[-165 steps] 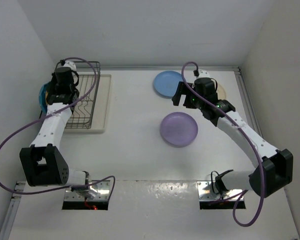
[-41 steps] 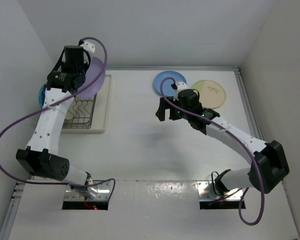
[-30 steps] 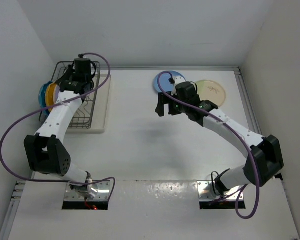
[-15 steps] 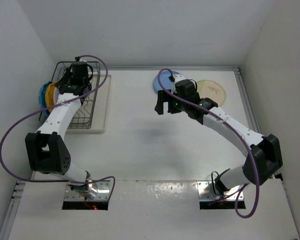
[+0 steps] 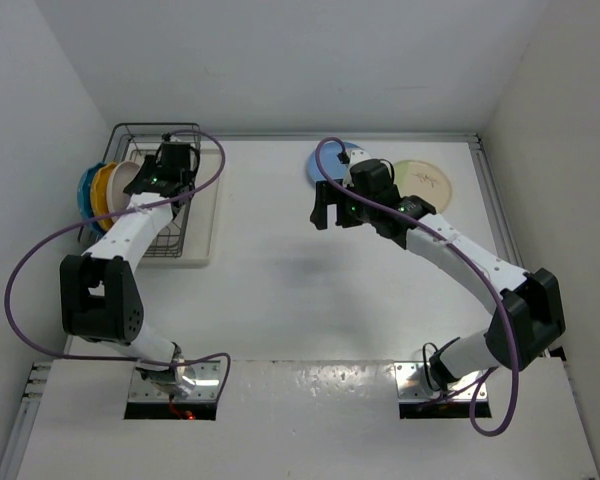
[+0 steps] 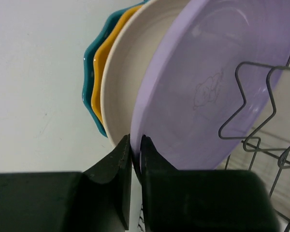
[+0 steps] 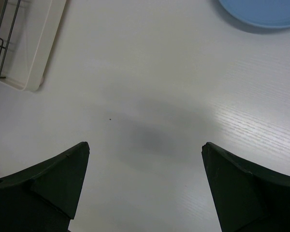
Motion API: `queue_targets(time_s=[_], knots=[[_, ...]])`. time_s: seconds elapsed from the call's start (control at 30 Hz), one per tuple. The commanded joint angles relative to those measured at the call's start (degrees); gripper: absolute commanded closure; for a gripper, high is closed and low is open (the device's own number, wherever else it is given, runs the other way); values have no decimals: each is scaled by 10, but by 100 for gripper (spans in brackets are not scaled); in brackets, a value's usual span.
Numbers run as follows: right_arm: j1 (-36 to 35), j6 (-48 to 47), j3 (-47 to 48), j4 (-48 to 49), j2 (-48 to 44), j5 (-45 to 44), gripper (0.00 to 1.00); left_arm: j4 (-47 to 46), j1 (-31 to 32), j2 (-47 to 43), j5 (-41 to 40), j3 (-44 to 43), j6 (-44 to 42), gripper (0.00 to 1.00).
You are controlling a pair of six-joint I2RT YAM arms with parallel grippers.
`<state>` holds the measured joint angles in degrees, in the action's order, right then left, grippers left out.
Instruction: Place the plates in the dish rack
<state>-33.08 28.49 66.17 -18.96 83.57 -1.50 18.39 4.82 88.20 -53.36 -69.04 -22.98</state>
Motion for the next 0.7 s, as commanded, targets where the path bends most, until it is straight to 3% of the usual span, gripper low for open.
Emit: queue_targets(time_s=[0.0, 0.2, 0.33, 0.67], knots=[[-1, -6, -1, 14, -11, -9, 0, 55, -10, 9, -21, 7, 5, 86], [24, 19, -2, 2, -11, -19, 0, 93, -32, 26, 7, -18, 17, 61], [44, 29, -1, -14, -11, -30, 0, 146, -49, 37, 60, -85, 40, 39], [110, 38, 3, -35, -18, -39, 0, 232, -54, 21, 145, -196, 64, 32]])
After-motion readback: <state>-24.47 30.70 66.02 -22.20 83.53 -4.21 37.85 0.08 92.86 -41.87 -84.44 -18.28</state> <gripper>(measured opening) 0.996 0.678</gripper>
